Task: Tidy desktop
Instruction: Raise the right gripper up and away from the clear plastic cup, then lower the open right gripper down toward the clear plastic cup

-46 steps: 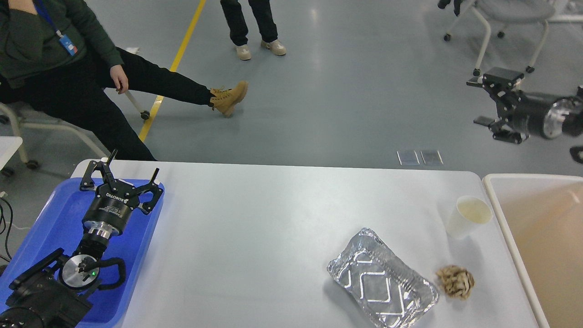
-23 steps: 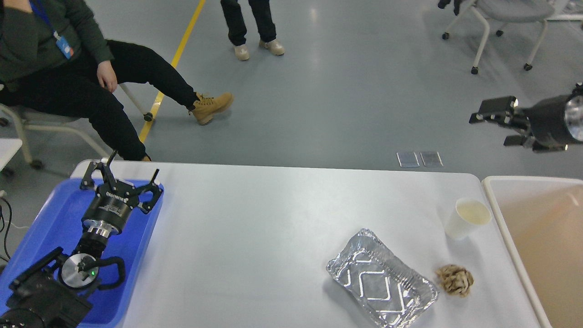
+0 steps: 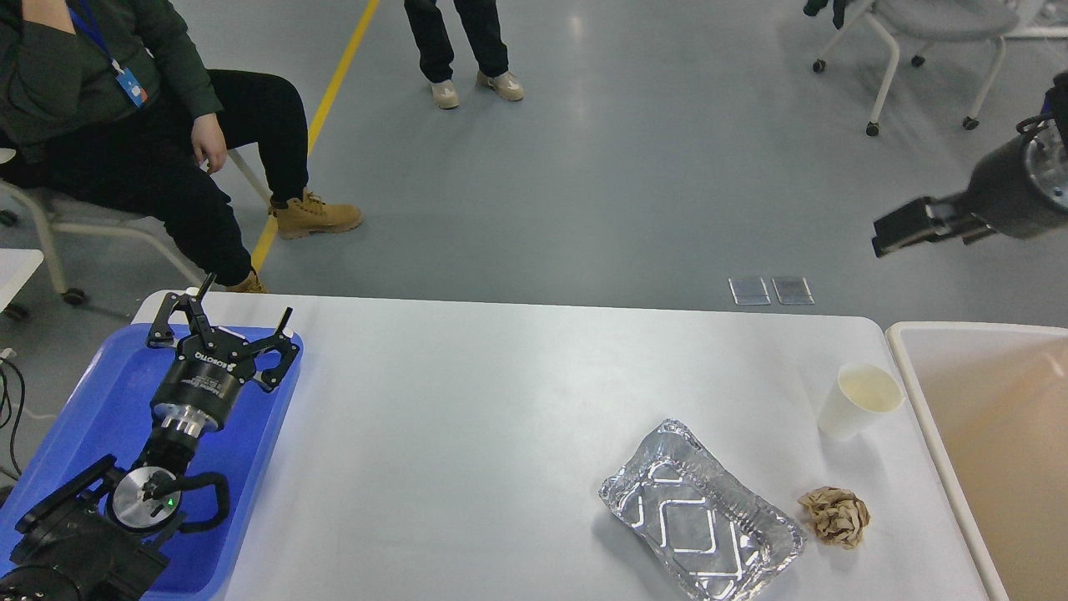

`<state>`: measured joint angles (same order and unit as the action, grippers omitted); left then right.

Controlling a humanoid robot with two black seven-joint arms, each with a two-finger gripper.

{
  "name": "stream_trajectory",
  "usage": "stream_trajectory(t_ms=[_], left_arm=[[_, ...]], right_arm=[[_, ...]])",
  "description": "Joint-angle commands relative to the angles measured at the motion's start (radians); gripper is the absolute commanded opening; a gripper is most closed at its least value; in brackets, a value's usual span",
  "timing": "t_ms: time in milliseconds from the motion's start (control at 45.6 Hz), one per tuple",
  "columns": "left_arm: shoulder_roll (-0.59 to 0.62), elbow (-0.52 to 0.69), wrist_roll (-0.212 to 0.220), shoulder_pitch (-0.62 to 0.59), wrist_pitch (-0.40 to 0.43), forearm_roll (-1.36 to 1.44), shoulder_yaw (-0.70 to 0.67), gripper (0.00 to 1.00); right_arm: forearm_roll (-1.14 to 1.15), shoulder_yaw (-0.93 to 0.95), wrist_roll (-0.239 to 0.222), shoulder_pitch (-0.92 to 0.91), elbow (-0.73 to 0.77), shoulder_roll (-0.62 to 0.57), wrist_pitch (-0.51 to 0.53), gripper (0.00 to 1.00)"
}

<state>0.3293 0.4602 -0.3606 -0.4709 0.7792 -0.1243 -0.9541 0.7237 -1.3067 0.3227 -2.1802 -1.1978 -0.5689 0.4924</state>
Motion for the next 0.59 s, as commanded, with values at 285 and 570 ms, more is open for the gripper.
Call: stream_trajectory(t_ms=[285,570], left_arm=[[0.000,0.000,0.000,0.000,0.000,0.000,-0.002,0.99],[0.000,0.000,0.000,0.000,0.000,0.000,-0.002,0.99]], right_arm=[[0.103,-0.033,0.133,-0.165,-0.167,0.014,0.293,1.00],[0.000,0.010,0.138,-0.167,-0.126,0.023,0.293,1.00]])
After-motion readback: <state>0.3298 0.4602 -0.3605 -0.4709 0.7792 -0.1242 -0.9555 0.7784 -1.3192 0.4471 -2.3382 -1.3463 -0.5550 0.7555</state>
